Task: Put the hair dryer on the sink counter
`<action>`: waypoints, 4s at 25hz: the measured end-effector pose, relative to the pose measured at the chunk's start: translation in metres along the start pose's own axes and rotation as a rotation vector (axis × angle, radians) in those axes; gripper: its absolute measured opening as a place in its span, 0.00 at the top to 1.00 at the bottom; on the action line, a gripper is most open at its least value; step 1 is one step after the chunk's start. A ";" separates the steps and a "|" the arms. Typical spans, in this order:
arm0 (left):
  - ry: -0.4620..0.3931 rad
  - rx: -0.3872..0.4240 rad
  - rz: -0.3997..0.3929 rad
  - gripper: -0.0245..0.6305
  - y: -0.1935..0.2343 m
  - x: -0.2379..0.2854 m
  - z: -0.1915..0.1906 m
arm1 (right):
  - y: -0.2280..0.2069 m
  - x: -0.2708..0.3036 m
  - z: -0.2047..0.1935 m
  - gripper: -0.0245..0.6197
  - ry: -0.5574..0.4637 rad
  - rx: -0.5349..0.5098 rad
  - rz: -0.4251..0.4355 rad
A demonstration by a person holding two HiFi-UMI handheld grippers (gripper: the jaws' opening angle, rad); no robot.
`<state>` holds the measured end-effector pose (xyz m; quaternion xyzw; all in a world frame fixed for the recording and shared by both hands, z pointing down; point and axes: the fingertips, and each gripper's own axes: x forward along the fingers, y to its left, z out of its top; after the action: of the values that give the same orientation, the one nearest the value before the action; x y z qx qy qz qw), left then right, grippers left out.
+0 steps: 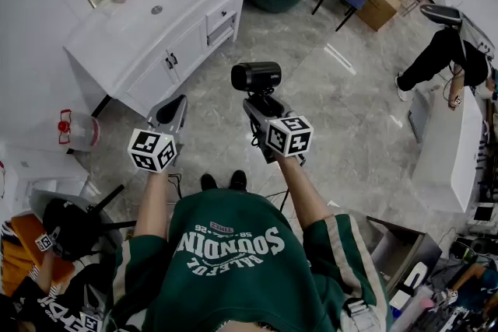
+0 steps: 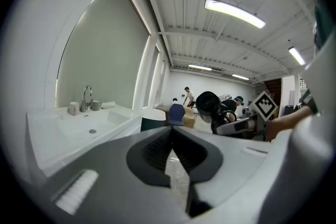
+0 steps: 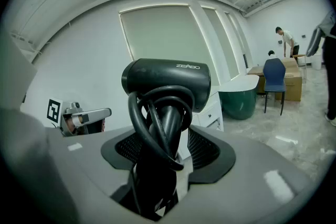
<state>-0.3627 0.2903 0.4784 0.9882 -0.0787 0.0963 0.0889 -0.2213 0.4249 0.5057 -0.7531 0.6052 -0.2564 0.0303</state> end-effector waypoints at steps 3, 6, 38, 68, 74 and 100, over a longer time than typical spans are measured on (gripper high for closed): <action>0.003 0.000 0.000 0.89 -0.003 -0.002 -0.004 | -0.001 -0.003 -0.006 0.57 0.002 0.010 -0.002; 0.008 -0.002 -0.001 0.89 -0.006 0.000 -0.006 | -0.005 -0.006 -0.010 0.57 0.003 0.025 0.000; 0.025 -0.017 0.036 0.89 -0.035 0.091 -0.010 | -0.101 -0.007 -0.005 0.57 0.071 -0.018 0.012; 0.046 -0.010 -0.059 0.89 0.218 0.353 0.082 | -0.194 0.291 0.160 0.57 0.073 -0.026 -0.041; 0.060 -0.047 0.001 0.89 0.265 0.375 0.075 | -0.202 0.352 0.178 0.57 0.108 -0.051 0.018; -0.016 -0.191 0.592 0.89 0.470 0.490 0.133 | -0.262 0.683 0.315 0.57 0.349 -0.280 0.486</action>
<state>0.0546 -0.2596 0.5255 0.9103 -0.3723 0.1023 0.1489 0.2396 -0.2224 0.5645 -0.5283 0.7925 -0.2813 -0.1173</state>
